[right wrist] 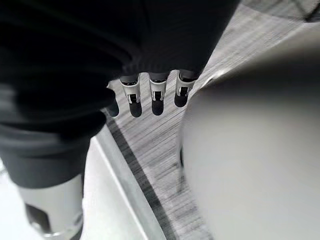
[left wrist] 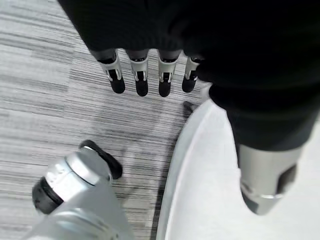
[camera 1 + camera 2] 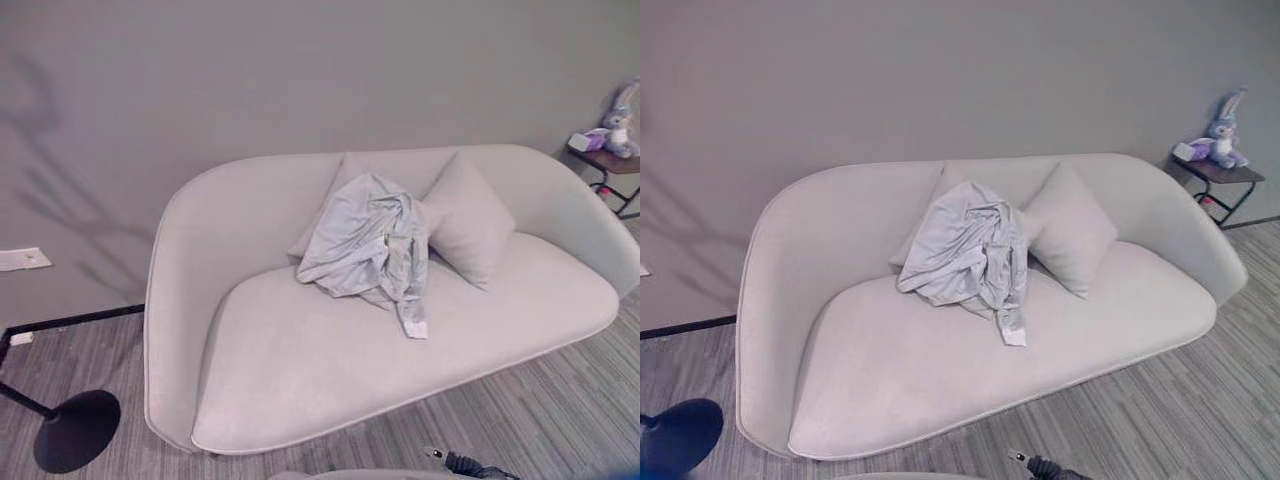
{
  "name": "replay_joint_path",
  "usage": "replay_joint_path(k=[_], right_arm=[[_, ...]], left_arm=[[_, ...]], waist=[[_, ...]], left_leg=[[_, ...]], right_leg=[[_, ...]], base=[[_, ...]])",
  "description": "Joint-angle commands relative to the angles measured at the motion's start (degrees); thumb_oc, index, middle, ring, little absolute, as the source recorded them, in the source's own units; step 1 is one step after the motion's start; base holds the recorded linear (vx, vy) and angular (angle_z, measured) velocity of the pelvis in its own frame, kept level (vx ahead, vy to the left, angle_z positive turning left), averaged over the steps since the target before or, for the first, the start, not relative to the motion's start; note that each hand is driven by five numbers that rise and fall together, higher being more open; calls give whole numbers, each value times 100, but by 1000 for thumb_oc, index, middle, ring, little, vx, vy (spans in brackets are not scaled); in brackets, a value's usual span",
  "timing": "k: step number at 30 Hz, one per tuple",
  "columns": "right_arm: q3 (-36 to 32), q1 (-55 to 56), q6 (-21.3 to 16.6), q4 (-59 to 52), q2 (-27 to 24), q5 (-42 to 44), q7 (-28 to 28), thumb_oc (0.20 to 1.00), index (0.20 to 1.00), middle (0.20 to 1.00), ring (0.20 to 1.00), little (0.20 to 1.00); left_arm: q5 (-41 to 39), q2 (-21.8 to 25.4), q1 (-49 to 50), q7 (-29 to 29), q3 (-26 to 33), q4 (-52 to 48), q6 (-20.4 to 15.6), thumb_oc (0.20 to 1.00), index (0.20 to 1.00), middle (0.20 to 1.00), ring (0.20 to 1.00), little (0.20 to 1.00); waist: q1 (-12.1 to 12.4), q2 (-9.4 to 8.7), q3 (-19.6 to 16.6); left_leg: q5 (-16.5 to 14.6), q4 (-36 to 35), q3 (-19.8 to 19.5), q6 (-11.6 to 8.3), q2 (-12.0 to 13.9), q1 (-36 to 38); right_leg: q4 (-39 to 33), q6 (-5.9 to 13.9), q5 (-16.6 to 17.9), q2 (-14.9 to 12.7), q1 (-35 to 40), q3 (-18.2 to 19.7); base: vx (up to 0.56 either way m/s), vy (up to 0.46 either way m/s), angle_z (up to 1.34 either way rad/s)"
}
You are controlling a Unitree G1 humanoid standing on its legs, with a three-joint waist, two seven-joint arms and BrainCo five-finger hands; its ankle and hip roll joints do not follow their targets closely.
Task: Hang the clothes on the sofa on the clothes rack.
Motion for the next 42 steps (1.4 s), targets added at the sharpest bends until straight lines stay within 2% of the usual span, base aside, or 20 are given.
replay_joint_path(k=[1,6,9,10,12,13,15,18,20,21,23,24,25,26,27,30,34,35,38,42], right_arm=[[-277,-127,-60,-242,111,-46,-63,1000,1000,1000,1000,1000],[-346,-62,-34,-124,115,-43,-50,1000,1000,1000,1000,1000],[-259,-152,-57,-131,193,-129,-65,1000,1000,1000,1000,1000],[-112,-212,-83,-276,241,-214,-55,1000,1000,1000,1000,1000],[-68,-258,-95,-360,213,-229,-83,1000,1000,1000,1000,1000],[27,-320,-135,-594,67,-342,-145,1000,1000,1000,1000,1000],[74,-351,-181,-736,-45,-392,-216,1000,1000,1000,1000,1000],[157,-511,-308,-1445,-567,-728,-640,1000,1000,1000,1000,1000],[153,-478,-277,-1712,-696,-834,-708,1000,1000,1000,1000,1000],[81,-356,-148,-1950,-1017,-1223,-867,1000,1000,1000,1000,1000],[57,-330,-63,-2107,-1129,-1422,-926,1000,1000,1000,1000,1000],[-72,-268,13,-2690,-1367,-1855,-1118,1000,1000,1000,1000,1000],[-72,-267,13,-2691,-1367,-1856,-1118,1000,1000,1000,1000,1000],[-213,-259,76,-3172,-1557,-2388,-1356,1000,1000,1000,1000,1000],[-217,-255,80,-3179,-1559,-2390,-1355,1000,1000,1000,1000,1000],[-208,-644,172,-3497,-1750,-3300,-2047,1000,1000,1000,1000,1000],[81,-1136,291,-3740,-1829,-3963,-2306,1000,1000,1000,1000,1000],[249,-1262,272,-3976,-1764,-4346,-2342,1000,1000,1000,1000,1000],[488,-1225,326,-4169,-1825,-5063,-2290,1000,1000,1000,1000,1000],[670,-1223,364,-4312,-1867,-5687,-2289,1000,1000,1000,1000,1000]], left_arm=[[160,171,-18,239,315,197,-174,1000,1000,1000,1000,1000],[187,193,108,303,388,338,-224,1000,1000,1000,1000,1000],[162,315,145,322,481,394,-207,1000,1000,1000,1000,1000],[155,330,177,321,524,417,-197,1000,1000,1000,1000,1000],[98,320,178,337,539,425,-191,1000,1000,1000,1000,1000],[-24,268,190,350,555,427,-197,1000,1000,1000,1000,1000],[-70,235,194,365,539,403,-226,1000,1000,1000,1000,1000],[-484,179,93,547,527,54,-343,1000,1000,1000,1000,1000],[-552,126,110,520,564,-10,-303,1000,1000,1000,1000,1000],[-536,64,144,483,611,-140,-264,1000,1000,1000,1000,1000],[-451,10,199,467,599,-174,-255,1000,1000,1000,1000,1000],[-336,-128,265,445,541,-250,-254,1000,1000,1000,1000,1000],[-336,-128,265,445,541,-250,-254,1000,1000,1000,1000,1000],[-292,-247,296,403,534,-299,-199,1000,1000,1000,1000,1000],[-292,-249,295,403,531,-299,-199,1000,1000,1000,1000,1000],[-249,-367,242,452,501,-293,-235,1000,1000,1000,1000,1000],[-208,-448,264,548,589,-123,-250,1000,1000,1000,1000,1000],[-83,-423,356,557,695,-40,-234,1000,1000,1000,1000,1000],[59,-285,327,592,736,-57,-237,1000,1000,1000,1000,1000],[489,-87,164,703,454,-503,-362,1000,1000,1000,1000,1000]], waist=[[283,-196,-33],[309,-455,-198],[413,-600,-254],[424,-596,-269],[376,-538,-263],[283,-426,-221],[231,-368,-183],[152,-180,67],[118,-171,86],[90,-170,204],[83,-178,183],[126,-175,188],[121,-176,183],[164,-100,179],[148,-102,161],[301,85,115],[551,78,140],[606,-75,94],[593,-358,83],[626,-671,23]], left_leg=[[-68,-276,-203,-540,559,-461],[-56,-498,-397,-770,757,-453],[91,-691,-418,-1049,1173,-418],[168,-697,-515,-1221,1536,-434],[265,-697,-586,-1304,1752,-492],[566,-697,-716,-1460,2090,-662],[749,-697,-764,-1534,2209,-770],[1982,-697,-715,-1732,2549,-1324],[2087,-671,-466,-1656,2547,-1425],[2034,-537,345,-1533,2523,-1490],[1689,-471,505,-1447,2319,-1454],[1109,-243,229,-1279,1714,-1588],[1107,-238,223,-1278,1711,-1598],[875,-394,50,-1055,1014,-1665],[891,-390,33,-1048,1001,-1697],[1220,-697,2,-1031,95,-2316],[1470,-697,472,-1098,82,-2624],[1303,-671,581,-770,152,-2311],[1155,-420,542,-622,149,-2143],[782,-280,538,-416,106,-1745]], right_leg=[[-913,394,2169,-1017,352,495],[-1107,589,3040,-1065,510,1583],[-800,712,2056,-749,415,1536],[-697,620,1094,-484,414,1108],[-608,527,793,-277,397,982],[-410,284,338,193,304,902],[-387,182,280,380,263,891],[-729,-81,177,880,207,833],[-833,-139,186,932,215,775],[-1146,-238,211,1004,433,508],[-1348,-228,272,1019,533,422],[-1676,-223,389,979,687,360],[-1677,-222,390,978,684,355],[-1743,-223,362,1000,701,257],[-1743,-217,372,991,680,239],[-1743,-241,233,1308,584,187],[-1743,-320,24,1495,931,411],[-1740,-318,-112,1480,1288,466],[-1239,-295,-229,1277,1425,469],[-261,3,285,960,1314,531]], base=[[163,-368,34],[186,-388,19],[198,-365,7],[170,-414,-26],[130,-440,-12],[107,-463,9],[61,-417,29],[-28,-364,10],[-48,-258,36],[-15,-198,56],[36,-233,55],[66,-182,47],[102,-124,26],[57,-24,7],[82,-23,24],[63,-1,37],[257,49,-28],[292,58,-27],[362,85,-14],[324,128,-11]])
